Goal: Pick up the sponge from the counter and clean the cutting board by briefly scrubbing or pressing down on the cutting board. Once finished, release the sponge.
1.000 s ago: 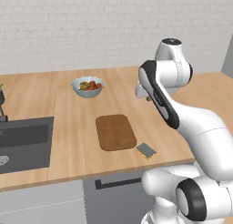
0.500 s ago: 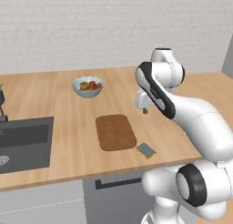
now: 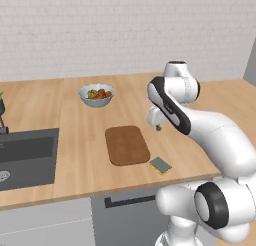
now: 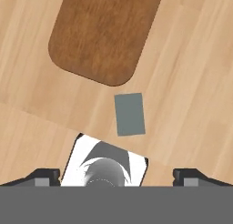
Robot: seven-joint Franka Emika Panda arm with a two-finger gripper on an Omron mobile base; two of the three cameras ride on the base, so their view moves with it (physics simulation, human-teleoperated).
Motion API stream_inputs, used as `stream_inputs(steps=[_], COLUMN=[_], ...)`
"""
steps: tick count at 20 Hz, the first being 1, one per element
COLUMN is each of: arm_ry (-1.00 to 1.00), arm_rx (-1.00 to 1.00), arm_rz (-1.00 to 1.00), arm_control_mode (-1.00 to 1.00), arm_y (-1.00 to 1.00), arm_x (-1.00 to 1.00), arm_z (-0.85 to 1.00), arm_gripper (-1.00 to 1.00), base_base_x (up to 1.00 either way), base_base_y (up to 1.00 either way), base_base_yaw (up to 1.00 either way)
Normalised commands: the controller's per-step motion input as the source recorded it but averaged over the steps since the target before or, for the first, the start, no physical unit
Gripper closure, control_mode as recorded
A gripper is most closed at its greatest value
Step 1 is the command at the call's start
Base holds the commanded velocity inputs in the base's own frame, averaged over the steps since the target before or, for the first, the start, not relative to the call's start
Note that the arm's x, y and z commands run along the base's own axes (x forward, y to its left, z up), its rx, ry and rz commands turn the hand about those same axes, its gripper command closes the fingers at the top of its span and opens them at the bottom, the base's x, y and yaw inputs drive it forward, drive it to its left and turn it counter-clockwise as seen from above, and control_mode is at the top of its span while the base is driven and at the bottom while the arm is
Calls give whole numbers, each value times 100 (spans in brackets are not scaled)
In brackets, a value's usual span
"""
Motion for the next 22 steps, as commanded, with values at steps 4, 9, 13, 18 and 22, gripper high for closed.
stream_inputs(steps=[4, 9, 13, 18, 22], arm_ry=[0, 0, 4, 6, 4], arm_rx=[0, -1, -2, -1, 0], arm_rz=[0, 0, 0, 0, 0], arm_control_mode=[-100, -100, -100, -100, -100], arm_y=[0, 0, 0, 0, 0], arm_x=[0, 2, 13, 6, 0], arm_z=[-62, -52, -35, -32, -38], arm_gripper=[-100, -100, -100, -100, -100], base_base_x=[0, 0, 0, 0, 0], base_base_y=[0, 0, 0, 0, 0], base_base_yaw=[0, 0, 0, 0, 0])
